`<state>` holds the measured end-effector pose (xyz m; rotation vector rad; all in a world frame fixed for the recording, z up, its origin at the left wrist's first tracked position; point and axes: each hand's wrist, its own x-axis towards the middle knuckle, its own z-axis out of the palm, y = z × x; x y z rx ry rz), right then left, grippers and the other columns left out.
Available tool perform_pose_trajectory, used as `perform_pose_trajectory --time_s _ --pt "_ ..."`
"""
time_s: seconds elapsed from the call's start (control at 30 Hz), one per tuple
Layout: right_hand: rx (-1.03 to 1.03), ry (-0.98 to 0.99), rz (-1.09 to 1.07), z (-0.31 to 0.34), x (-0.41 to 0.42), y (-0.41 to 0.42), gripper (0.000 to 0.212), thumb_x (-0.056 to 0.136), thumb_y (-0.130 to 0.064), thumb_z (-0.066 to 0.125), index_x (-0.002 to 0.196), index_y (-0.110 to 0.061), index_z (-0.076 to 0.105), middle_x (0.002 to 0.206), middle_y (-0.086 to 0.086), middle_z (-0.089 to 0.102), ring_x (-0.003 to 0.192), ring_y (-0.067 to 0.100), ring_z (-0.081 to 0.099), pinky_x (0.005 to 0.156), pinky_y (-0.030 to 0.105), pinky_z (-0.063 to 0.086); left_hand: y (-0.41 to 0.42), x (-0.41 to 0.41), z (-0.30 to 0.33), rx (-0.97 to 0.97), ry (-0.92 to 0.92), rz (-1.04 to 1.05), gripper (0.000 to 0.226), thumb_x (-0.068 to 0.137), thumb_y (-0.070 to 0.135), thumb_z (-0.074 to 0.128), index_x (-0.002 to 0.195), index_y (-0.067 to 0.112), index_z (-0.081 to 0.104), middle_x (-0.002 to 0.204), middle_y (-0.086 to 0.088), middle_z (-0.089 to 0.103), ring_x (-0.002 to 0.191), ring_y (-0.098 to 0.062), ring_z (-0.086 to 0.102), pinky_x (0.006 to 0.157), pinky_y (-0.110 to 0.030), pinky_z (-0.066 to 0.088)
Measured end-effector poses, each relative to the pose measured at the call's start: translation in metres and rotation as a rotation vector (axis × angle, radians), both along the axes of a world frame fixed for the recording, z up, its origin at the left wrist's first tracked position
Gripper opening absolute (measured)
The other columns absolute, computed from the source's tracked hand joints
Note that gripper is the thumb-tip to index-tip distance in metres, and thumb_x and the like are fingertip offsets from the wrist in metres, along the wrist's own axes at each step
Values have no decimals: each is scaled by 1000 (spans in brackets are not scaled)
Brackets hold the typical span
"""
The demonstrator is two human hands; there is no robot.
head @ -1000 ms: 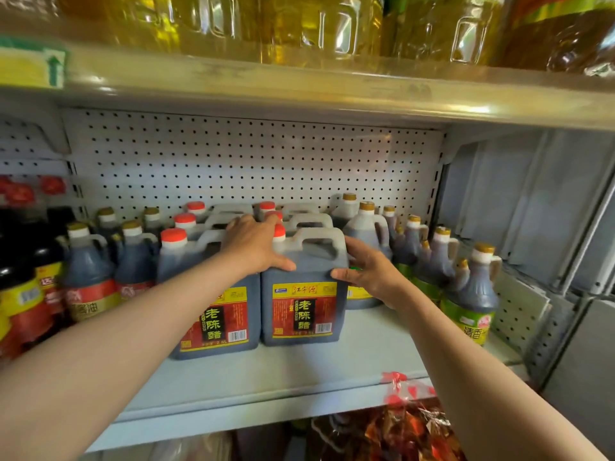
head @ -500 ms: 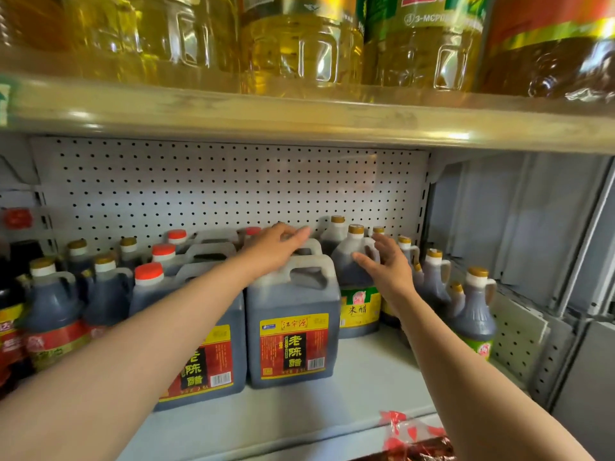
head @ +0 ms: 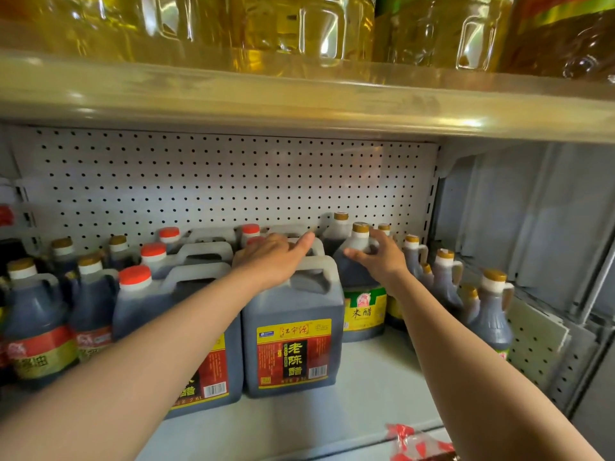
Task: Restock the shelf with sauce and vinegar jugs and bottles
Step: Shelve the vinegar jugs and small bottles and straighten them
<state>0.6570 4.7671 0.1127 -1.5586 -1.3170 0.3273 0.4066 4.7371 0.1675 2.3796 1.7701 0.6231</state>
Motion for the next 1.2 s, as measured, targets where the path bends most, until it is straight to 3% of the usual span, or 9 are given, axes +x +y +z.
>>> perform_pose_trajectory --time_s 0.13,0.4,0.5,0.57,0.67,0.73,0.87,1.0,1.2 --pt "19 -43 -42 0 -1 0 71 71 -52 85 128 -21 56 107 -3 55 103 23 57 92 46 53 0 2 -1 9 20 14 93 78 85 -1 126 33 60 138 4 52 124 -29 50 84 -40 38" --pt "-48 -33 -43 7 -9 -9 79 75 -48 84 139 -20 48 136 11 56 120 32 57 99 50 52 -6 -1 2 -8 1 -13 82 89 78 5 127 31 61 135 -2 56 125 -28 49 84 -36 35" --pt "-31 -46 -92 18 -18 -24 88 76 -47 84 146 -15 42 144 13 49 131 33 49 107 50 45 -20 -18 10 8 -317 -175 59 99 63 29 132 25 58 137 -2 57 128 -24 50 94 -30 37" --pt "69 -78 -120 31 -32 -41 91 77 -49 82 149 -14 40 149 11 45 138 30 43 112 50 39 -33 -44 14 195 -532 -243 44 99 50 46 133 23 58 136 3 59 122 -13 54 94 -24 38" --pt "249 -66 3 47 -73 -73 75 80 -45 81 143 -19 51 149 3 48 137 20 44 113 42 39 -48 -100 5 511 -750 -135 44 95 46 59 133 27 51 134 13 56 121 1 48 96 -10 34" --pt "291 -64 160 53 -107 -95 60 81 -40 81 135 -22 61 145 0 54 132 12 48 110 35 41 -53 -138 -15 603 -888 44 48 92 47 61 133 25 49 135 10 54 122 -2 48 99 -10 36" --pt "259 -308 394 52 -172 -116 44 78 -45 81 119 -29 73 126 -2 66 130 19 50 109 34 40 -59 -182 -67 391 -877 258 58 92 45 64 139 17 48 138 -1 54 127 -19 52 108 -39 42" --pt "190 -576 347 40 -212 -105 51 79 -58 73 122 -32 72 130 6 65 136 26 41 117 39 24 -60 -194 -94 191 -770 183 58 91 50 64 142 31 46 120 18 55 115 -11 54 93 -31 42" --pt "151 -691 172 38 -228 -83 55 81 -70 63 126 -39 68 127 7 67 137 31 40 121 45 9 -56 -190 -93 7 -898 153 65 92 53 62 150 40 35 139 10 54 115 -7 46 89 -27 35"
